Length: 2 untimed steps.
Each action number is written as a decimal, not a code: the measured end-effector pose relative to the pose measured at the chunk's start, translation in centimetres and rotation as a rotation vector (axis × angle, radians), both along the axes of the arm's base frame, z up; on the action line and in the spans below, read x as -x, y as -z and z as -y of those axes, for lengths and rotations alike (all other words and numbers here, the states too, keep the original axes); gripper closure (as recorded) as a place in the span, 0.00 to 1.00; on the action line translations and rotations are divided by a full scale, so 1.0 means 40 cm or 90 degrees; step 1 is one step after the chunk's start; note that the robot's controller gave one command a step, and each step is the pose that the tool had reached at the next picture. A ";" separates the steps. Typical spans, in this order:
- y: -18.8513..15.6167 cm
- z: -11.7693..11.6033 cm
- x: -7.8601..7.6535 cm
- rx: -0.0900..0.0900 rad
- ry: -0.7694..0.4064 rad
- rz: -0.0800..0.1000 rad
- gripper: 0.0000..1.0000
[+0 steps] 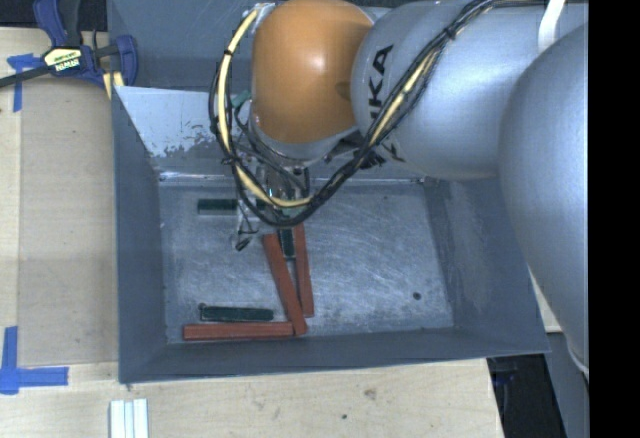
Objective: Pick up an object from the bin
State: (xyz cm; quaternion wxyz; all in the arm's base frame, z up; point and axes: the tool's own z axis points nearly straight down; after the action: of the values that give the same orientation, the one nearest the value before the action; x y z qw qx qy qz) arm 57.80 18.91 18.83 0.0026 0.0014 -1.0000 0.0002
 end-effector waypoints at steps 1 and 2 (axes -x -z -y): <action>0.307 -0.021 -0.107 0.000 -0.007 0.002 0.00; 0.295 -0.021 -0.111 -0.001 -0.006 0.006 0.00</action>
Offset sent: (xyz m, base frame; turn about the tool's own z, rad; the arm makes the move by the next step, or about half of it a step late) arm 0.0435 0.0088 -0.1183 -0.0106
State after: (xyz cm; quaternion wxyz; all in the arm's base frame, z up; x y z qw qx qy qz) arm 62.25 19.76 7.05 -0.0022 0.0065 -1.0000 -0.0009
